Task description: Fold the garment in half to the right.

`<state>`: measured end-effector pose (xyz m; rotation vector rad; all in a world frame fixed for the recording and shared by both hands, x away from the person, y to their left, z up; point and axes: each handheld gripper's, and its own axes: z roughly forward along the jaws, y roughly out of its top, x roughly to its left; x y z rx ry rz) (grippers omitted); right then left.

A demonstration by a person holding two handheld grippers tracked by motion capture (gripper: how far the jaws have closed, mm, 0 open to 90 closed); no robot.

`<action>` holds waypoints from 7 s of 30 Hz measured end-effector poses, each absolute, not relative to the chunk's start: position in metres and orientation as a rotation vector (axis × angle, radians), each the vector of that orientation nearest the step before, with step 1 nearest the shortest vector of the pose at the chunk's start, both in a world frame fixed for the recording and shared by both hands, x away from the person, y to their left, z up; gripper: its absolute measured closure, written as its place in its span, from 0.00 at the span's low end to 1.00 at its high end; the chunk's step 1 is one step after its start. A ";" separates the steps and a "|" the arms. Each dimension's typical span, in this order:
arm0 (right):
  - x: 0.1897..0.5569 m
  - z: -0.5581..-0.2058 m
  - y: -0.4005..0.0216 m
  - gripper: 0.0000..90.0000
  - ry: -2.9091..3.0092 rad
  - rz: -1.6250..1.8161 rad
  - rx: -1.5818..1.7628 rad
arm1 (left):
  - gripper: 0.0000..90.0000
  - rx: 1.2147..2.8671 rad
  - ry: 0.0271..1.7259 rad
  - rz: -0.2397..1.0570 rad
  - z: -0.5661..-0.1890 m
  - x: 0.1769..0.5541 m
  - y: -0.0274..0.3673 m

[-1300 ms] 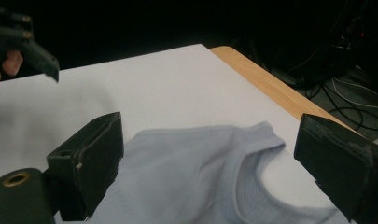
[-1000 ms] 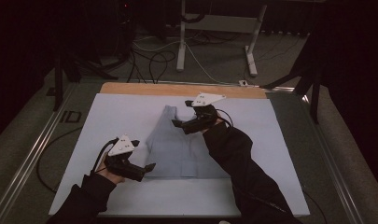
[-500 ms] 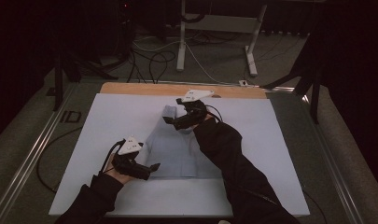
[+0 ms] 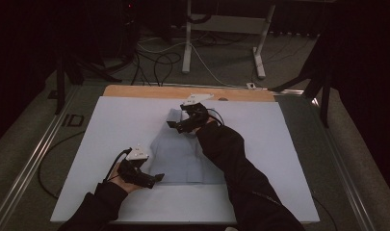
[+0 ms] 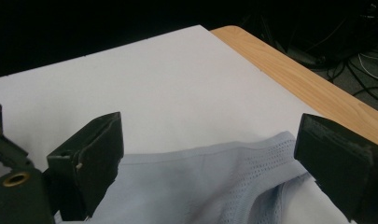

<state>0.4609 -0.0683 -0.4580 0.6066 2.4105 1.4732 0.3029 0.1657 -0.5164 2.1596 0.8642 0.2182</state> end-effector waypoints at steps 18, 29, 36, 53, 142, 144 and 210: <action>0.467 -0.463 -0.064 0.09 2.433 1.450 0.623 | 0.40 2.246 0.924 0.173 -0.527 0.305 0.164; 0.469 -0.463 -0.062 0.09 2.432 1.448 0.630 | 0.62 2.296 0.828 0.101 -0.525 0.300 0.156; 0.472 -0.467 -0.058 0.09 2.442 1.432 0.636 | 0.79 2.307 0.813 0.099 -0.525 0.299 0.151; 0.501 -0.470 -0.046 0.09 2.454 1.370 0.704 | 0.96 2.272 0.767 0.044 -0.518 0.298 0.149; 0.537 -0.451 -0.013 0.98 2.429 0.828 0.857 | 0.97 2.170 0.794 0.092 -0.490 0.294 0.141; 0.536 -0.448 -0.016 0.98 2.428 0.833 0.855 | 0.97 2.171 0.785 0.094 -0.486 0.295 0.137; 0.537 -0.448 -0.160 0.98 2.283 0.925 1.070 | 0.97 2.333 0.513 0.053 -0.471 0.316 -0.017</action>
